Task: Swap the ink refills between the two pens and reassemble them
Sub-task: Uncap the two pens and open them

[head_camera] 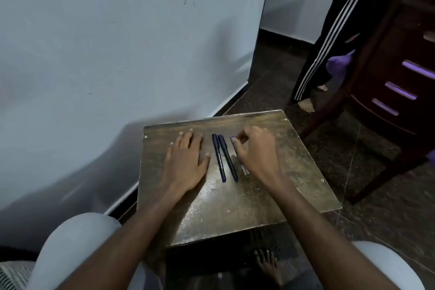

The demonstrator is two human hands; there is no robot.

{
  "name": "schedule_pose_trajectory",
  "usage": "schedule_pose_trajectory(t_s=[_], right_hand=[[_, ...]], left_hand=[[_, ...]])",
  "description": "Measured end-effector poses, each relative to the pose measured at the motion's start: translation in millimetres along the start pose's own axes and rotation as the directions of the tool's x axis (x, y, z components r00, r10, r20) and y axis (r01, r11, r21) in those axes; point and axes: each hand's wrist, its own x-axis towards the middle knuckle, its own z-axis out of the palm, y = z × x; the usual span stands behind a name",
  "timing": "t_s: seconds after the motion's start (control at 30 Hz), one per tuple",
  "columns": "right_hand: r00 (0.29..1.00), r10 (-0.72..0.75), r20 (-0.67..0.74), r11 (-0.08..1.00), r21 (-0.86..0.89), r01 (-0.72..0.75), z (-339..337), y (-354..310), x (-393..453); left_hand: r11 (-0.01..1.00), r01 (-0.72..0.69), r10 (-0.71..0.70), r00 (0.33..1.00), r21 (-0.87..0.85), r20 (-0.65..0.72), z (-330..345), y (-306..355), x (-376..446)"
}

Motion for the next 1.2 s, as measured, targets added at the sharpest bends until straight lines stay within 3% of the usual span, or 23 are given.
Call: schedule_pose_trajectory(t_s=[0.13,0.27,0.53,0.63,0.7,0.83,0.93,1.0,1.07,1.13,1.2], right_hand=[[0.988,0.033,0.153,0.999,0.030,-0.038,4,-1,2],[0.963,0.107,0.248,0.994,-0.025,-0.104,14,-2,11],[0.948,0.153,0.278,0.987,-0.093,-0.132,24,-2,15],[0.977,0.076,0.199,0.996,0.025,-0.082,16,-2,18],[0.990,0.004,0.142,0.993,0.112,-0.020,8,-3,15],[0.987,-0.071,0.142,0.980,0.194,0.043,3,-5,2],[0.971,0.001,0.239,0.910,0.403,-0.101,4,-10,3],[0.934,0.051,0.352,0.782,0.568,-0.257,5,-16,5],[0.909,0.069,0.412,0.711,0.618,-0.334,9,-18,5],[0.917,0.083,0.390,0.756,0.574,-0.313,13,-20,3],[0.955,0.085,0.283,0.853,0.476,-0.217,17,-23,1]], left_hand=[[0.994,-0.028,0.033,0.999,0.105,-0.042,-4,6,4],[0.999,-0.049,0.050,0.984,0.008,-0.173,-14,13,21],[0.970,-0.092,0.028,0.963,-0.227,-0.270,-17,15,32],[0.925,-0.086,-0.010,0.968,-0.369,-0.249,-16,16,36],[0.835,-0.084,-0.045,0.975,-0.544,-0.218,-16,17,37],[0.559,-0.049,-0.066,0.992,-0.828,-0.103,-12,16,40],[0.427,-0.030,-0.055,0.997,-0.904,-0.059,-9,13,43],[0.387,-0.040,-0.041,0.997,-0.921,-0.061,-8,12,43],[0.351,-0.045,-0.037,0.997,-0.935,-0.062,-7,15,41],[0.298,-0.034,-0.033,0.998,-0.954,-0.046,-6,18,40],[0.265,-0.018,-0.055,0.998,-0.964,-0.034,-6,22,38]])
